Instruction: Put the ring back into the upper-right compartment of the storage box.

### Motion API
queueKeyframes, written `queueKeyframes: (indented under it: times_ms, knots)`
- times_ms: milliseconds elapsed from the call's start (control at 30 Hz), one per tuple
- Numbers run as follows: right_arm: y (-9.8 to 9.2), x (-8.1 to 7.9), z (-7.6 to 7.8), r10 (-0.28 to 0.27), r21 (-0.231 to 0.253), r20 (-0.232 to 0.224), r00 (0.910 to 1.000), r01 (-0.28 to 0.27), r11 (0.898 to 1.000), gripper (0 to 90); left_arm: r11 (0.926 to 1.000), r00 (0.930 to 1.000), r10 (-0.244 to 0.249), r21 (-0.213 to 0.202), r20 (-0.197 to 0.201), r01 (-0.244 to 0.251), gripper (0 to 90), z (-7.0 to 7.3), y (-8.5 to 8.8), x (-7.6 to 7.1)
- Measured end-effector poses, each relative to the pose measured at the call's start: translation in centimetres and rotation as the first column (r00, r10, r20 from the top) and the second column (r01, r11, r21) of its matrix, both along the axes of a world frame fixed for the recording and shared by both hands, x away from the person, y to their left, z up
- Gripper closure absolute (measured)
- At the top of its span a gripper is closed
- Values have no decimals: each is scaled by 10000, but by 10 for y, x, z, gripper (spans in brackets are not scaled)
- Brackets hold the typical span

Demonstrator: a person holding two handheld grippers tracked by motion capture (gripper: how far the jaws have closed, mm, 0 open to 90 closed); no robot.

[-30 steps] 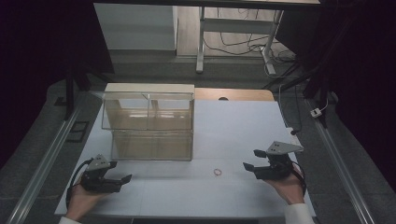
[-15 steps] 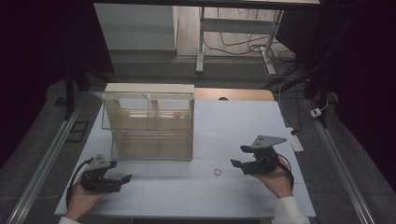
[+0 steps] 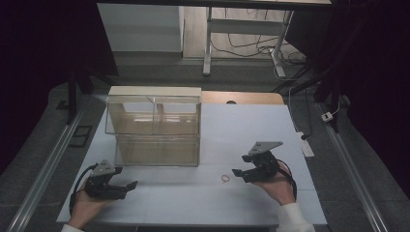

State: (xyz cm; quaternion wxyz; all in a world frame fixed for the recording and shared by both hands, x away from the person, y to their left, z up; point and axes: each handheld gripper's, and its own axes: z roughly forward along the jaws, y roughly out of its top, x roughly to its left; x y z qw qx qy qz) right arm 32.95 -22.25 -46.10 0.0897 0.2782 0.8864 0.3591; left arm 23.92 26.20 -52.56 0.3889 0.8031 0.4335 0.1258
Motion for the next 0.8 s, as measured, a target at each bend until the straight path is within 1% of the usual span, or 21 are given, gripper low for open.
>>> queueKeyframes:
  times_ms: [67, 167, 300, 367, 433, 500, 633, 667, 800]
  knots:
    - [5, 0, -2, 70, -298, -211, 9998, -76, 9995, 328, 9999, 10000, -11, -171, -41, 11, 158, 0, 0, 0]
    - [14, 2, -7, 94, -649, -358, 9993, -117, 9978, 329, 9999, 10000, -29, -126, -54, 28, 158, -1, -1, 1]
    - [26, 5, -16, 283, -1196, -635, 9976, -357, 9922, 330, 9999, 10000, -25, -116, -47, 25, 158, -1, -1, 0]
    - [33, 6, -19, 339, -1410, -639, 9974, -426, 9891, 343, 9999, 10000, -29, -117, -51, 28, 158, -1, -1, 0]
    - [35, 6, -20, 308, -1469, -639, 9975, -399, 9883, 349, 9999, 10000, -33, -110, -71, 32, 157, -1, -2, 0]
    - [38, 7, -21, 91, -1613, -588, 9982, -185, 9867, 368, 9999, 10000, -42, -123, -63, 41, 156, -1, -2, 0]
    - [40, 8, -24, -59, -1704, -562, 9984, -38, 9854, 395, 10000, 10000, -45, -82, -84, 44, 156, -1, -2, 0]
    - [41, 9, -27, -134, -1845, -498, 9987, 39, 9828, 414, 10000, 10000, -35, -79, -88, 34, 156, -1, -2, 0]
    - [43, 10, -31, -121, -1934, -527, 9985, 16, 9811, 441, 10000, 10000, -6, -79, -84, 5, 156, -1, -2, 0]
